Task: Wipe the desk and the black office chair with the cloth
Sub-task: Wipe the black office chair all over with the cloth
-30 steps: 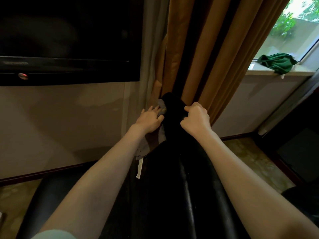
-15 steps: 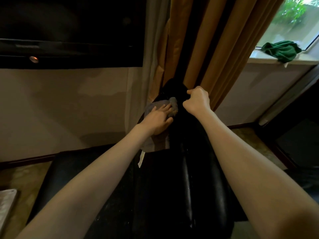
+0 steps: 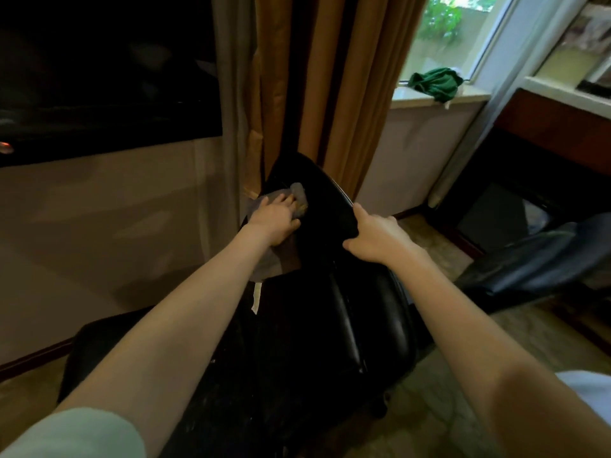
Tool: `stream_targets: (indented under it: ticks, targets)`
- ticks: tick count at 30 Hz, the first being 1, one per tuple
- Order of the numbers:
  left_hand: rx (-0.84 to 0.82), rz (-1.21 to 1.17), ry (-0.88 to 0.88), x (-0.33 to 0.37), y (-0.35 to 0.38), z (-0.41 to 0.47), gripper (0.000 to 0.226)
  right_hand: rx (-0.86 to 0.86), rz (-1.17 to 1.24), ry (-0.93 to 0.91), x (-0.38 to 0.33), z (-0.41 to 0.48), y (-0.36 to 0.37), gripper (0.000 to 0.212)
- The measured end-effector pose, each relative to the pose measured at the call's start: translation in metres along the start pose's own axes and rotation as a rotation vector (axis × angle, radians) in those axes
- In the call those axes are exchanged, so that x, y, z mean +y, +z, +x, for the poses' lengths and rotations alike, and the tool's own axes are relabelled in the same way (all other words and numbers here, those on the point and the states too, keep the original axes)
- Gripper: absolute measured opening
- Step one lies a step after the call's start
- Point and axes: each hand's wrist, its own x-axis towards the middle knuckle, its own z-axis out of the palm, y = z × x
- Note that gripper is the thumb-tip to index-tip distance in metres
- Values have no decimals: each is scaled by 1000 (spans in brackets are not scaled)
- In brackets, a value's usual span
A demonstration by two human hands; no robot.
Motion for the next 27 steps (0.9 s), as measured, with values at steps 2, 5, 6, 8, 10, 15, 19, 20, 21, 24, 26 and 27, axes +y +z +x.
stream_targets:
  ticks: [2, 5, 6, 8, 10, 15, 19, 20, 21, 24, 26, 27]
  targets:
    - [2, 51, 68, 10, 1, -12, 54, 117, 75, 3, -2, -11, 11, 72]
    - [-10, 136, 124, 25, 4, -34, 55, 215, 98, 28, -7, -12, 15, 67]
    - [-15, 167, 134, 30, 3, -39, 55, 215, 104, 30, -7, -11, 14, 65]
    - [-19, 238, 174, 41, 1, -50, 55, 210, 121, 28, -7, -13, 14, 65]
    - [-6, 300, 210, 51, 1, -61, 57, 215, 128, 21, -6, -15, 14, 66]
    - [-33, 392, 280, 76, 8, -93, 58, 213, 156, 10, -6, -17, 13, 66]
    - [-35, 434, 286, 89, 12, -108, 57, 191, 183, -3, -2, -19, 16, 67]
    - [-34, 440, 287, 92, 13, -111, 57, 186, 189, -8, 0, -20, 15, 67]
    - [-38, 457, 287, 96, 13, -114, 57, 182, 196, -16, 1, -21, 15, 68]
    - [-40, 552, 305, 104, 16, -127, 55, 165, 207, -34, 4, -22, 15, 68]
    - [-49, 589, 313, 110, 24, -136, 52, 156, 214, -36, 4, -22, 15, 70]
    - [-47, 596, 331, 113, 26, -141, 51, 158, 219, -34, 4, -21, 15, 70]
